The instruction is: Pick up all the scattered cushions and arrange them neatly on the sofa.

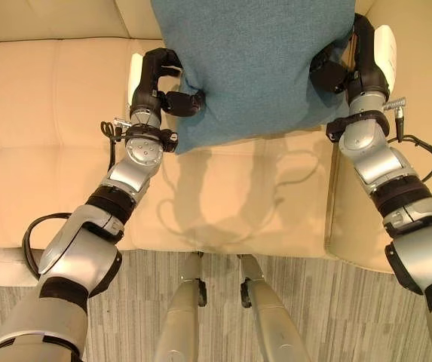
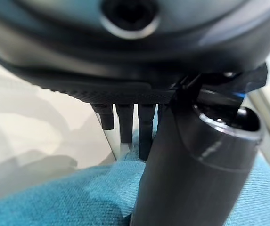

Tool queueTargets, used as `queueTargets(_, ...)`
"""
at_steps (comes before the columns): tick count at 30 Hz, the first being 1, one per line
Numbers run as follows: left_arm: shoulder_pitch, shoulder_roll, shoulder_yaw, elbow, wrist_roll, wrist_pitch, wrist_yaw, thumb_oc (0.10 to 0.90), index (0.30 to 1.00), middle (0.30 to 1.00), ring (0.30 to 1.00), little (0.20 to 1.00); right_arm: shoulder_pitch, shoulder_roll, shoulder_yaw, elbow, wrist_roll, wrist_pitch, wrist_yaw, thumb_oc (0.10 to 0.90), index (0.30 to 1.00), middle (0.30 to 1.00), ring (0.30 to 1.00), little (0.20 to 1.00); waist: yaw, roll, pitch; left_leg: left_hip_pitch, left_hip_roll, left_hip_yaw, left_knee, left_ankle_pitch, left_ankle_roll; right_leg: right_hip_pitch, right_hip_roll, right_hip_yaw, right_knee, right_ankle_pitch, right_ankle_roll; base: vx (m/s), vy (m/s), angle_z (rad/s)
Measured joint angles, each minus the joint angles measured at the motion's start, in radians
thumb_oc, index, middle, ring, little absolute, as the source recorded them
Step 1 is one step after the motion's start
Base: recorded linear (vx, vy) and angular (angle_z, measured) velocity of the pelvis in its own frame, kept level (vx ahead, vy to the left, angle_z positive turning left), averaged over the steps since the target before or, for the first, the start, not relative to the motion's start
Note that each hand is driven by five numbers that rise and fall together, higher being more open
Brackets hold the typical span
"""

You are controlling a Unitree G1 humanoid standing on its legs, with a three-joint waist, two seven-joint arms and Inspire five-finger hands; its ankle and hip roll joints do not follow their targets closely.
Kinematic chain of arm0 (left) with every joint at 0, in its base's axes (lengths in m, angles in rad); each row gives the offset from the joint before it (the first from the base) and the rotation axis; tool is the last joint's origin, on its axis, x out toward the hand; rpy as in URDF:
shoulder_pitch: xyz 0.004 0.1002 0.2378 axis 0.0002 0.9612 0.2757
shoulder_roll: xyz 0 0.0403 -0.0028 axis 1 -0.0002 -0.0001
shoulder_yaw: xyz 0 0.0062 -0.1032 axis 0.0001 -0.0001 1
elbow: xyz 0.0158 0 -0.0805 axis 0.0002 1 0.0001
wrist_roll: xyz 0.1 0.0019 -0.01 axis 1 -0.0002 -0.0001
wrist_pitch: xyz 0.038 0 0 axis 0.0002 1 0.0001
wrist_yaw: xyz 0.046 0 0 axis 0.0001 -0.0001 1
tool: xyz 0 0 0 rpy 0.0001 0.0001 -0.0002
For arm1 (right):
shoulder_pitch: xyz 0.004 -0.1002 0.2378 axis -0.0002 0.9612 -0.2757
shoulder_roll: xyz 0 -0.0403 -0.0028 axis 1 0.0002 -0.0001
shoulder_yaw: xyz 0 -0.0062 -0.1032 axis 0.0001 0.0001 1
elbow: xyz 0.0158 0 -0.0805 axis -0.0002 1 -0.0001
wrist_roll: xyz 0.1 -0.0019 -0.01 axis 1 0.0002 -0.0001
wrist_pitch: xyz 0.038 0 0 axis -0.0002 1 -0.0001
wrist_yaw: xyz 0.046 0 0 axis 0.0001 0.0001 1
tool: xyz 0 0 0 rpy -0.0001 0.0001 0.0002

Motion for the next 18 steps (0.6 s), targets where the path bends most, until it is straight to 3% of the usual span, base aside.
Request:
queueTargets(11,0.12,0.006,0.121,-0.109,-0.036,-0.025,-0.011,0.8,0.9,0.9,0.9,0.9,0.163,-0.023,-0.166,-0.153,-0.04,-0.027,0.015,0.8,0.9,0.9,0.9,0.9,-0.008,0.0,0.0,0.001,-0.009,0.006,0.0,-0.005,0.0,0.0,-0.008,0.003,0.0,0.005,-0.004,0.0,0.0,0.0)
queueTargets(18,0.133,-0.043,0.154,-0.096,-0.21,-0.037,-0.011,0.8,0.9,0.9,0.9,0.9,0.164,-0.016,-0.169,-0.16,-0.036,-0.029,0.016,0.8,0.9,0.9,0.9,0.9,-0.008,0.0,0.0,0.033,-0.003,0.016,0.0,-0.003,0.0,0.03,-0.007,0.003,0.0,0.0,0.0,0.0,-0.005,0.0)
